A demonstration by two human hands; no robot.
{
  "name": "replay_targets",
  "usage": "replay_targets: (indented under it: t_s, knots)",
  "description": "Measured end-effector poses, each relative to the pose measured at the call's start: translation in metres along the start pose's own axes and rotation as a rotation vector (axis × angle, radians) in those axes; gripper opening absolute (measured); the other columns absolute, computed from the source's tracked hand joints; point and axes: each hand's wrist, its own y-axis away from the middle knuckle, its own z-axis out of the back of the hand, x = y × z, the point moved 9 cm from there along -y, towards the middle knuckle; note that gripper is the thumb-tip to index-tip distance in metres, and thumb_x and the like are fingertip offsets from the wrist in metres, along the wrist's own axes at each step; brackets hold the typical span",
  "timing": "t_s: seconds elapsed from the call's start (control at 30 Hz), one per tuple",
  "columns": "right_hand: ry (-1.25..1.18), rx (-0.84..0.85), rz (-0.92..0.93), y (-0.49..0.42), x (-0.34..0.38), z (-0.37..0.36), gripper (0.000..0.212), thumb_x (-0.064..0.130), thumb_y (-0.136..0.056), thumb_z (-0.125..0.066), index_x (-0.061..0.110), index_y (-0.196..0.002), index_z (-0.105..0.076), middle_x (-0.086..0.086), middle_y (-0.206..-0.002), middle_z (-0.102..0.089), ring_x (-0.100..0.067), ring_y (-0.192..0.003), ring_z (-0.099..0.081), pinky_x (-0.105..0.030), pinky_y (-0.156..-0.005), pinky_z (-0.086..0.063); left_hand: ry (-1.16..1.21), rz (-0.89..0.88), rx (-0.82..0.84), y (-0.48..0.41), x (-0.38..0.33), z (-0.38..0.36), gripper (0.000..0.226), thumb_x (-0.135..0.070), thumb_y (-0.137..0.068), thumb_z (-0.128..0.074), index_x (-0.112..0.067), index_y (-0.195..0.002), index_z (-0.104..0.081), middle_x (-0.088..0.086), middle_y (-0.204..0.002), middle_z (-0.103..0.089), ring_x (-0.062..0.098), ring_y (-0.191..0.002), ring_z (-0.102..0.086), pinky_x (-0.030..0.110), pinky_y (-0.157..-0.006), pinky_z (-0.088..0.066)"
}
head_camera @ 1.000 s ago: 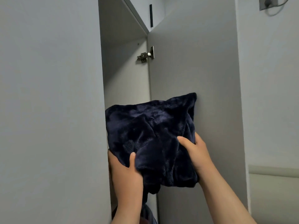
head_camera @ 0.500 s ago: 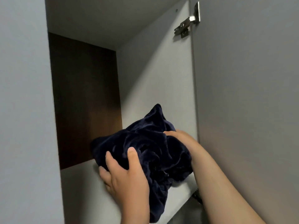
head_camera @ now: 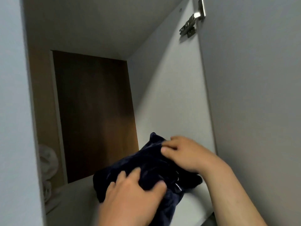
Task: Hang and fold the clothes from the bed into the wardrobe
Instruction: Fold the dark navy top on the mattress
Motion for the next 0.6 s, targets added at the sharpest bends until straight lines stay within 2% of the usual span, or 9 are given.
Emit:
replay_targets:
  t_s: [0.07,0.1,0.17,0.27,0.37,0.43,0.5,0.6]
  knots:
    - [-0.081,0.206,-0.142,0.012,-0.027,-0.046,0.059,0.068,-0.084,-0.041,0.048,-0.139,-0.041,0.009,-0.155,-0.032,-0.015,-0.144,-0.028,-0.038,-0.117,-0.023,-0.203,0.022,0.181,-0.001,0.008,-0.029,0.107,-0.075,-0.052,-0.058,-0.053,-0.145,-0.012,-0.009,-0.159,-0.004,0.027,-0.148,-0.003,0.047,-0.117,-0.019]
    - [-0.165,0.245,-0.192,0.016,-0.036,-0.060,0.062,0.070,-0.085,-0.042,0.048,-0.143,-0.034,0.008,-0.160,-0.019,-0.013,-0.148,-0.017,-0.038,-0.120,-0.016,-0.289,0.062,0.253,-0.003,0.015,-0.041,0.113,-0.070,-0.055,-0.064,-0.049,-0.147,-0.003,-0.006,-0.160,0.006,0.031,-0.147,0.006,0.051,-0.117,-0.016]
    - [-0.293,0.270,-0.205,0.017,-0.043,-0.071,0.064,0.067,-0.087,-0.045,0.049,-0.145,-0.028,0.010,-0.162,-0.009,-0.012,-0.149,-0.009,-0.037,-0.120,-0.010,-0.378,0.151,0.290,-0.013,0.021,-0.049,0.110,-0.055,-0.069,-0.070,-0.044,-0.149,0.006,-0.002,-0.160,0.015,0.038,-0.145,0.014,0.060,-0.114,-0.016]
    - [-0.355,0.335,-0.177,0.008,-0.036,-0.074,0.064,0.056,-0.090,-0.053,0.046,-0.147,-0.026,0.011,-0.161,-0.009,-0.013,-0.149,-0.009,-0.036,-0.118,-0.010,-0.478,0.251,0.271,-0.030,0.015,-0.046,0.098,-0.029,-0.084,-0.064,-0.035,-0.151,0.008,0.009,-0.160,0.015,0.045,-0.143,0.013,0.072,-0.107,-0.010]
    - [-0.445,0.350,-0.192,-0.009,-0.032,-0.085,0.063,0.043,-0.092,-0.057,0.042,-0.148,-0.028,0.011,-0.160,-0.014,-0.015,-0.148,-0.014,-0.032,-0.113,-0.017,-0.595,0.246,0.174,-0.047,0.012,-0.050,0.084,-0.031,-0.090,-0.057,-0.024,-0.153,-0.002,0.019,-0.159,0.007,0.049,-0.142,0.007,0.075,-0.104,-0.008]
    - [-0.466,0.327,-0.171,-0.020,-0.031,-0.097,0.067,0.046,-0.086,-0.060,0.046,-0.146,-0.030,0.013,-0.158,-0.019,-0.015,-0.146,-0.020,-0.033,-0.116,-0.019,-0.627,0.199,0.018,-0.056,0.021,-0.052,0.070,-0.031,-0.095,-0.047,-0.024,-0.153,-0.008,0.017,-0.160,0.007,0.045,-0.144,0.009,0.074,-0.105,-0.007]
    - [-0.452,0.289,-0.132,-0.027,-0.037,-0.107,0.077,0.055,-0.076,-0.062,0.049,-0.145,-0.029,0.016,-0.158,-0.020,-0.013,-0.145,-0.023,-0.039,-0.119,-0.020,-0.640,0.174,-0.090,-0.063,0.036,-0.051,0.067,-0.024,-0.097,-0.037,-0.027,-0.153,-0.001,0.015,-0.160,0.011,0.043,-0.144,0.013,0.070,-0.108,-0.006]
    - [-0.381,0.239,-0.071,-0.032,-0.048,-0.122,0.092,0.055,-0.074,-0.066,0.040,-0.151,-0.019,0.018,-0.156,-0.016,-0.010,-0.147,-0.014,-0.036,-0.120,-0.018,-0.556,0.255,-0.101,-0.077,0.054,-0.048,0.072,-0.018,-0.097,-0.034,-0.033,-0.152,0.010,0.016,-0.158,0.018,0.046,-0.142,0.016,0.070,-0.107,-0.013]
